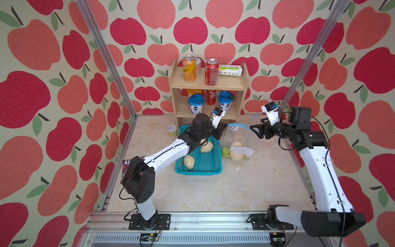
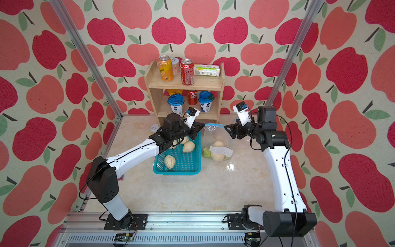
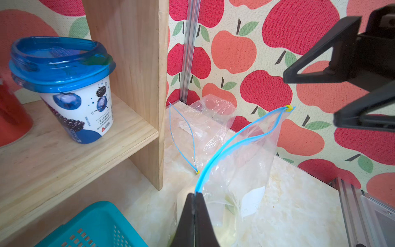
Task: Open the zip-top bag and take out the pear
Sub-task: Unzip the zipper on the zipper food storage bag.
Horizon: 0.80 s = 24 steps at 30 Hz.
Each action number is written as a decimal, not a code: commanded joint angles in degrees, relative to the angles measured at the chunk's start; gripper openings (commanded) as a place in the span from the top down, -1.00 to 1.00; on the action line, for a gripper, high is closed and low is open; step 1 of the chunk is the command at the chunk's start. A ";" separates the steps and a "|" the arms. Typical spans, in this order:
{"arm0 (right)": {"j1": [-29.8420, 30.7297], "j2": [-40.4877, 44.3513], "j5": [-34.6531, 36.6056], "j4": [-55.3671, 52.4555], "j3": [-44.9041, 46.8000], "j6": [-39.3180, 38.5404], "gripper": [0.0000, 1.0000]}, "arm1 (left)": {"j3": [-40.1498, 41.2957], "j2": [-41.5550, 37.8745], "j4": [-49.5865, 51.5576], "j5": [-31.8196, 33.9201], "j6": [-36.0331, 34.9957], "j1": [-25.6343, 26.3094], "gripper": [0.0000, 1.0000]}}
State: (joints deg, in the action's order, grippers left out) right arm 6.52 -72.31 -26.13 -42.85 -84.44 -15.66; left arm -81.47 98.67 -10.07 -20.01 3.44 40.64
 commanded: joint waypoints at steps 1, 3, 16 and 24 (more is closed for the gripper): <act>0.77 0.29 4.20 -2.27 1.39 -3.98 -0.58 | 0.75 -2.48 -0.86 -1.04 -1.18 -0.17 1.00; 0.93 -0.19 6.17 -1.96 1.01 -4.79 -0.56 | 0.85 -2.70 -0.86 -1.06 -1.28 -0.17 1.00; 0.89 -4.22 11.18 0.95 -2.21 -8.28 -0.37 | 1.35 -3.38 -0.75 -1.02 -1.30 0.04 1.00; 0.65 -2.38 8.12 4.22 -1.77 -7.63 -0.33 | 1.56 -3.51 -0.66 -0.99 -1.26 0.18 1.00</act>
State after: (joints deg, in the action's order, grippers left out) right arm 7.16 -76.23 -16.38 -40.86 -85.58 -22.94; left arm -80.82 97.06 -10.07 -20.38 3.38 40.66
